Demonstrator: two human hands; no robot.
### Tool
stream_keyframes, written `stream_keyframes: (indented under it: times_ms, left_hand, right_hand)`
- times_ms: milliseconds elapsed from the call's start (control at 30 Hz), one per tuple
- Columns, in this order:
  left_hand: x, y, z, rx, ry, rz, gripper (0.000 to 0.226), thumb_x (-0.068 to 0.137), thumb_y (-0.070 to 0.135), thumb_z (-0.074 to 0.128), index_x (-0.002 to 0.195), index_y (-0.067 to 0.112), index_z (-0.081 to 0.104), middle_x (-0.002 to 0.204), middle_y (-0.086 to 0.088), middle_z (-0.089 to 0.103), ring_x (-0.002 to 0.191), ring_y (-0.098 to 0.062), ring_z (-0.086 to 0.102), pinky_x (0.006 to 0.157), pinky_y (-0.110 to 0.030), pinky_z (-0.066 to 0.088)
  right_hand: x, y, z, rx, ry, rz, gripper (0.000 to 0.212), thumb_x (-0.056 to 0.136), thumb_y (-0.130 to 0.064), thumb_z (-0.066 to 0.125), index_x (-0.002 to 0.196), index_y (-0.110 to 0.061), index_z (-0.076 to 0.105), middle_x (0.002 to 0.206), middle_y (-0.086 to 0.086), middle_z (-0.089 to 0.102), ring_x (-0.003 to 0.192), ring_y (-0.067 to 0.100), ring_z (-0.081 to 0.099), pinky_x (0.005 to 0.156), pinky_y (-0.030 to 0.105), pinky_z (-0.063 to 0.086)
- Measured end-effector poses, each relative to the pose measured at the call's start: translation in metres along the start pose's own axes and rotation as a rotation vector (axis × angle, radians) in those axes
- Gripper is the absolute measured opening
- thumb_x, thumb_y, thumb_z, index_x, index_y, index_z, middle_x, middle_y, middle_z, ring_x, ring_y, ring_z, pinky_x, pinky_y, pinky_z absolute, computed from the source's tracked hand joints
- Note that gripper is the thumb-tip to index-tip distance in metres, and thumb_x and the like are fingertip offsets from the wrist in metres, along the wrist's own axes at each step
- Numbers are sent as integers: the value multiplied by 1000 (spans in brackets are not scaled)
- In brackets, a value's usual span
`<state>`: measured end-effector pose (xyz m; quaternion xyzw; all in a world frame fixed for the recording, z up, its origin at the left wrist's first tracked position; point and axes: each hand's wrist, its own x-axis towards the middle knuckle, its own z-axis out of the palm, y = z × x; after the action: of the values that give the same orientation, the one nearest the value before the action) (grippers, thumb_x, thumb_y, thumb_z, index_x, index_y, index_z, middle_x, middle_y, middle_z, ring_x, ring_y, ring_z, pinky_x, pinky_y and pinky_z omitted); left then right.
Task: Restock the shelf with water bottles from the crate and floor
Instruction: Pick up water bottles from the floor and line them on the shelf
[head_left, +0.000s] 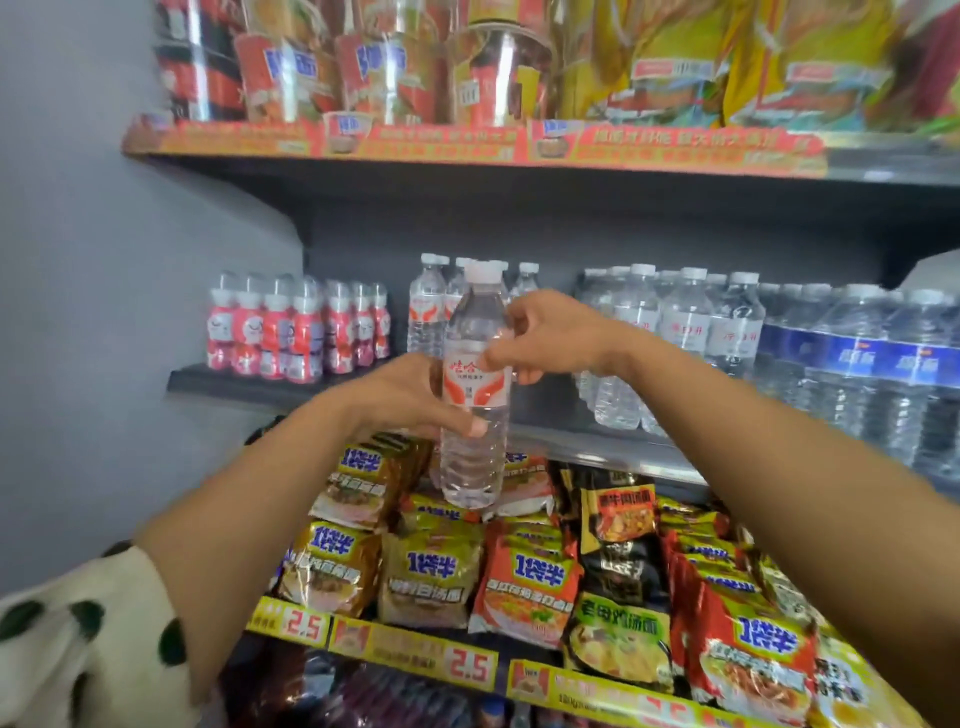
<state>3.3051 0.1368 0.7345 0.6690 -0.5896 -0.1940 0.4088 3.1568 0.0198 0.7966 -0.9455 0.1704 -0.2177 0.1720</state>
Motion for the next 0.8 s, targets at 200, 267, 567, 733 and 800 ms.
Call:
stream_keyframes:
  times_ms: [200,267,567,733,800]
  left_hand:
    - [64,-11,-46,-74,22,41,34,76,13,79,106,16,65,99,5,74,93,-9,69,75,-21,53]
    - [88,-23,-54,-85,32,33,32,75,9,79,104,15,65,99,4,74,94,-10,69,76,-23,55]
    - [182,-60,-68,-49,35,13,29,85,-5,66,113,3,60,103,-4,67,89,-12,63,66,-17,52]
    - [222,-81,-67,60,76,-4,21,87,0,66,101,14,59,104,-4,65,98,-19,62,73,-22,51]
    - [233,-86,-67,58,82,-14,19,88,1,65,100,14,59,98,-1,65,94,-16,61,69,-19,50]
  right_hand:
    - [82,12,-9,46,177,64,40,70,-30,76,84,7,67,75,16,72,62,23,68,69,43,59]
    - [105,21,-7,62,187,101,35,70,-28,76,81,5,69,73,15,73,61,22,68,68,41,59]
    - [189,74,3,163,165,185,20,77,-20,76,85,-3,69,82,12,73,72,19,70,72,34,60]
    - [231,114,13,166,97,213,25,77,-22,77,90,-2,69,78,5,74,73,15,72,73,31,60]
    - [244,129,14,190,83,220,33,76,-24,77,95,2,68,86,12,74,81,21,73,79,36,59]
